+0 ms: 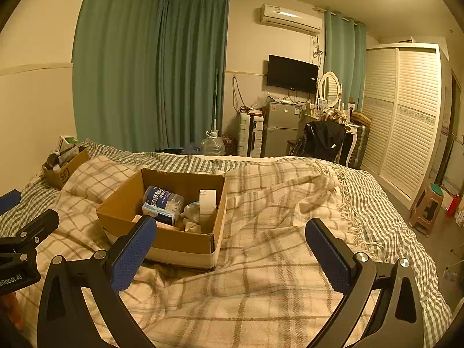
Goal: Organize objects
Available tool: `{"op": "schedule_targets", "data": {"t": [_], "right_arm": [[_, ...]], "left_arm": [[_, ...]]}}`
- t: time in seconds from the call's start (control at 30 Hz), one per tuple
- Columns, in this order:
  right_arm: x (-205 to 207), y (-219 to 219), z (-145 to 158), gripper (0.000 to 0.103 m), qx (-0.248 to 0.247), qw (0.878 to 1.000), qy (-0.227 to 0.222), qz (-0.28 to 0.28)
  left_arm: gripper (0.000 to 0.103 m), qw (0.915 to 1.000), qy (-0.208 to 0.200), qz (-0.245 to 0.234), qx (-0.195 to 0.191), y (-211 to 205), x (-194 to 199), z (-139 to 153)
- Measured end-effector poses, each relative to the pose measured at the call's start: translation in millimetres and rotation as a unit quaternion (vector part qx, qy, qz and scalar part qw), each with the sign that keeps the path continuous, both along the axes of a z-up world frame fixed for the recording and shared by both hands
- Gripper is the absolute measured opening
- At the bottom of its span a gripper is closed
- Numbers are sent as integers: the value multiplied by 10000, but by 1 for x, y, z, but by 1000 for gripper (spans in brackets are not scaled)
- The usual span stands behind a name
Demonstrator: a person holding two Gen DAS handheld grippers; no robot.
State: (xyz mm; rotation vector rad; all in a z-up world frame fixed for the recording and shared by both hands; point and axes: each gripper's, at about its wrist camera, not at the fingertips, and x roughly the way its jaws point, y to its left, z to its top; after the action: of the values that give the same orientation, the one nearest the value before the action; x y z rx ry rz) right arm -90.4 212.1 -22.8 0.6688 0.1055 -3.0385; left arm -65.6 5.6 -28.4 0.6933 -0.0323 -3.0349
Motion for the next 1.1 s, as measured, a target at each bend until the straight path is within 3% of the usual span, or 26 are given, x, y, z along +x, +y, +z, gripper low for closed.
{"op": "schedule_targets", "data": {"t": [1.1], "right_arm": [[3,-3,1,103,1,10000,-12,17]], "left_arm": [[103,10000,-5,4,70,1,-1,0]]}}
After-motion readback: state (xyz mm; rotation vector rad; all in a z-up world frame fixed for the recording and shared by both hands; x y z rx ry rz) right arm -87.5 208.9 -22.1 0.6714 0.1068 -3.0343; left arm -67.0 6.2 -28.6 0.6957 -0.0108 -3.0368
